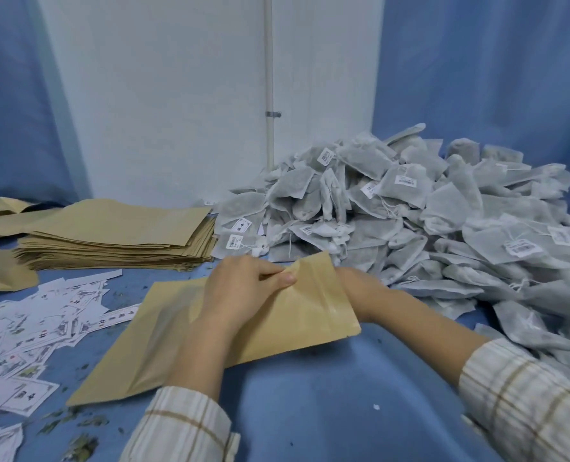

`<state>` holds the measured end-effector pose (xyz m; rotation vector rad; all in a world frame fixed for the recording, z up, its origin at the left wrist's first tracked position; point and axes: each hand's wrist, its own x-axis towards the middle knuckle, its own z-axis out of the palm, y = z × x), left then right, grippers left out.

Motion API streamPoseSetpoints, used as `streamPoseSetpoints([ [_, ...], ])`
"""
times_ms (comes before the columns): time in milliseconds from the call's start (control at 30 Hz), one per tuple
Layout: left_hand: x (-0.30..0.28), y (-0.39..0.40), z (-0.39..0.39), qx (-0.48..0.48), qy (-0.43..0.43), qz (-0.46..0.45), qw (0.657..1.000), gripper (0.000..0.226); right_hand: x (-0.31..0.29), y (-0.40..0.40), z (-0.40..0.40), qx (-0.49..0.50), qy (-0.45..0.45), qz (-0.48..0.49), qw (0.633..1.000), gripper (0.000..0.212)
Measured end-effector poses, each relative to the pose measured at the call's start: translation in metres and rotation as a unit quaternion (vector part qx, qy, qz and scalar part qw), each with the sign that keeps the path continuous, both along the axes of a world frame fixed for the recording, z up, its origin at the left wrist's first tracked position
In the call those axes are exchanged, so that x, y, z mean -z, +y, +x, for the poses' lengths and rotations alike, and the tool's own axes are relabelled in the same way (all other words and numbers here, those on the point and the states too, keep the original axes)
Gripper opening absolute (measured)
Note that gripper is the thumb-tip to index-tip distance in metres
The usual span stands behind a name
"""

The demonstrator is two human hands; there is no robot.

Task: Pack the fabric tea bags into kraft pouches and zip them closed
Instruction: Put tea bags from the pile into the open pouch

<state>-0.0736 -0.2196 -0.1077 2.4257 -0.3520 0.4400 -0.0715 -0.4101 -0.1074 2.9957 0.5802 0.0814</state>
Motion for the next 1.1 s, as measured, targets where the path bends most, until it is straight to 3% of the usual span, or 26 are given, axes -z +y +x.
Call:
streamPoseSetpoints([
  [133,0.001,-0.014,-0.002,0.018,0.018,-0.030,0.999,0.022,-0.011,-0.051,-0.031,-0.029,-0.004,0.022,0.999,0.021],
  [367,0.009,-0.042,-0.008,-0.071,-0.038,0.003,0.997,0.026,-0.010,-0.116,-0.047,0.114,-0.082,0.037,0.989,0.042],
  [500,0.022,-0.051,-0.007,-0.050,-0.014,-0.034,0.998,0.027,0.010,-0.116,-0.031,0.162,-0.068,0.066,0.982,0.049],
  [633,0.029,-0.052,-0.002,-0.045,-0.019,-0.074,0.996,0.028,0.029,-0.096,-0.005,0.218,-0.103,0.037,0.970,0.044],
  [733,0.032,-0.050,0.002,-0.043,-0.015,-0.074,0.996,0.031,0.039,-0.087,0.006,0.271,-0.130,0.097,0.949,0.030],
  [833,0.036,-0.049,0.004,-0.033,-0.026,-0.089,0.995,0.024,0.046,-0.082,0.002,0.292,-0.194,0.312,0.883,0.025],
  [933,0.038,-0.047,0.009,-0.038,-0.032,-0.118,0.992,0.020,0.037,-0.075,-0.006,0.235,-0.238,0.501,0.798,0.018],
  [1033,0.038,-0.045,0.010,-0.043,-0.031,-0.147,0.988,0.020,0.023,-0.071,-0.012,0.163,-0.169,0.676,0.699,0.015],
  [1100,0.036,-0.042,0.009,-0.043,-0.032,-0.175,0.983,0.017,0.019,-0.071,-0.017,0.110,-0.103,0.732,0.665,0.020],
])
